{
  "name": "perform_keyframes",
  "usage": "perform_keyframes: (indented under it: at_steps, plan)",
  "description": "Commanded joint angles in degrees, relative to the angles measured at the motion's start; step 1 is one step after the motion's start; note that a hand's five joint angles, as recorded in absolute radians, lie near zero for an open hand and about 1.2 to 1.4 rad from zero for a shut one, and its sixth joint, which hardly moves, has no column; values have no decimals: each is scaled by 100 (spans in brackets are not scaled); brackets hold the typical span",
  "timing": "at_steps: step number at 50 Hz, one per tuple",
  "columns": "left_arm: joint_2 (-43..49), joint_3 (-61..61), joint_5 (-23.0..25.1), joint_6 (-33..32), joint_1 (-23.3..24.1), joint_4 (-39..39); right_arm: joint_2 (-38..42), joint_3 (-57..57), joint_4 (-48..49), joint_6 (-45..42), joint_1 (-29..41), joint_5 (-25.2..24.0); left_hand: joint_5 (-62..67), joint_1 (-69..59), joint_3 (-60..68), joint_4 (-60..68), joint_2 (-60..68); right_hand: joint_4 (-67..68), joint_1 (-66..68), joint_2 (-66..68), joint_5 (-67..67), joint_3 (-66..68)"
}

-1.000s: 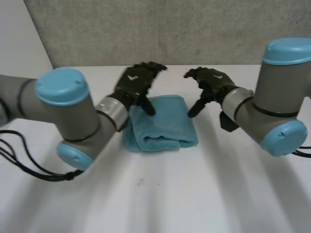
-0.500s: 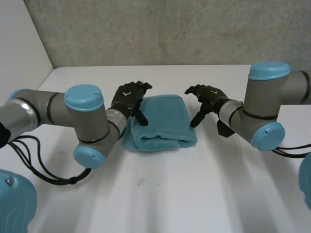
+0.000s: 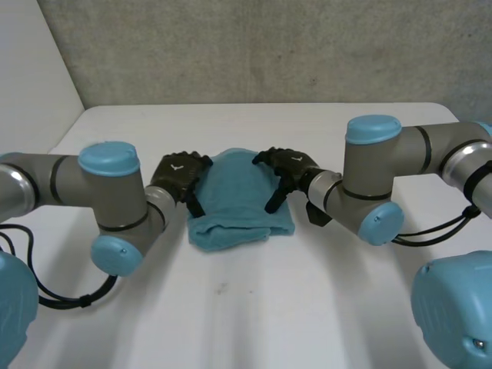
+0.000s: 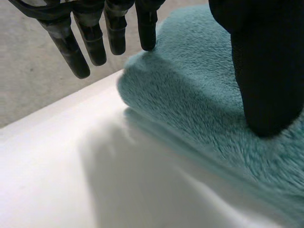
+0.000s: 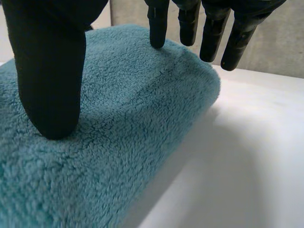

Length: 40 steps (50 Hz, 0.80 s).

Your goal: Fold the laundry

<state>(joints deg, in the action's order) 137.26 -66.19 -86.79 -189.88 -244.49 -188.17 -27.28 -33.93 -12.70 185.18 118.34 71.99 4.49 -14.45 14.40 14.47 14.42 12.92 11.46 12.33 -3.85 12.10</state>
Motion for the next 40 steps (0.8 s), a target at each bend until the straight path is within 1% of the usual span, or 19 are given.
perform_keyframes:
  at_steps: [1,10,13,14,15,17,18,20,21,23,24,25,26,28,29,31,32,34,40]
  plan:
    - [-234,-139,-48,-269,-152,35,249,228,-135,-9,101,35,161,-165,171,163,169,-292,-146,-233,385,-210]
    - [-877,-438,-22,-207,-99,52,153,572,-338,-17,93,61,43,-47,53,45,51,-292,-146,-233,385,-210]
    - [-1228,-517,-13,-172,-11,52,-286,712,-329,-9,84,70,-24,20,-15,-22,-16,-292,-146,-233,385,-210]
    - [-1420,-526,-13,-120,67,52,-582,721,-329,-17,75,79,-57,53,-48,-56,-50,-292,-146,-233,385,-210]
    - [-1422,-526,-13,-119,68,52,-585,721,-329,-17,75,79,-58,54,-48,-56,-50,-292,-146,-233,385,-210]
    - [-1876,-509,-13,82,208,52,-1250,616,-242,-53,58,149,-108,104,-98,-106,-100,-292,-146,-233,385,-210]
    - [-1879,-509,-13,83,208,52,-1253,615,-241,-53,57,149,-108,104,-99,-106,-100,-292,-146,-233,385,-210]
    - [-2421,-500,-31,363,182,52,-1883,371,-110,-113,22,551,-142,138,-132,-140,-134,-292,-146,-233,385,-210]
    - [-2424,-500,-31,364,182,52,-1886,369,-109,-114,22,553,-142,138,-132,-140,-134,-292,-146,-233,385,-210]
    - [-2896,-500,-40,627,130,52,-2533,-155,135,-324,14,1131,-142,138,-132,-140,-134,-292,-146,-233,385,-210]
    - [-2898,-500,-40,628,129,52,-2536,-158,137,-325,13,1133,-142,138,-132,-140,-134,-292,-146,-233,385,-210]
    - [-3098,-509,-57,741,68,70,-2858,-506,267,-543,-13,1394,-142,138,-132,-140,-134,-292,-146,-233,385,-210]
    - [-3100,-509,-57,742,68,70,-2862,-509,269,-545,-13,1397,-142,138,-132,-140,-134,-292,-146,-233,385,-210]
    - [-3546,-657,-75,891,-203,227,-3491,-1288,522,-1052,-205,1878,-175,171,-166,-173,-167,-292,-146,-233,385,-210]
    - [-3549,-658,-75,892,-205,228,-3494,-1292,523,-1055,-206,1881,-175,171,-166,-174,-168,-292,-146,-233,385,-210]
    - [-4038,-894,-66,927,-502,516,-4080,-2026,742,-1405,-320,2292,-209,205,-200,-207,-201,-292,-146,-233,385,-210]
    - [-4041,-895,-66,927,-503,518,-4083,-2030,743,-1406,-321,2294,-209,205,-200,-207,-201,-292,-146,-233,385,-210]
    - [-4347,-1140,-48,935,-670,780,-4564,-2642,883,-1563,-373,2495,-326,322,-317,-324,-318,-292,-146,-233,385,-210]
    - [-4647,-1537,-31,997,-732,905,-5015,-3225,840,-1564,-426,2496,-394,390,-385,-392,-386,-292,-146,-233,385,-210]
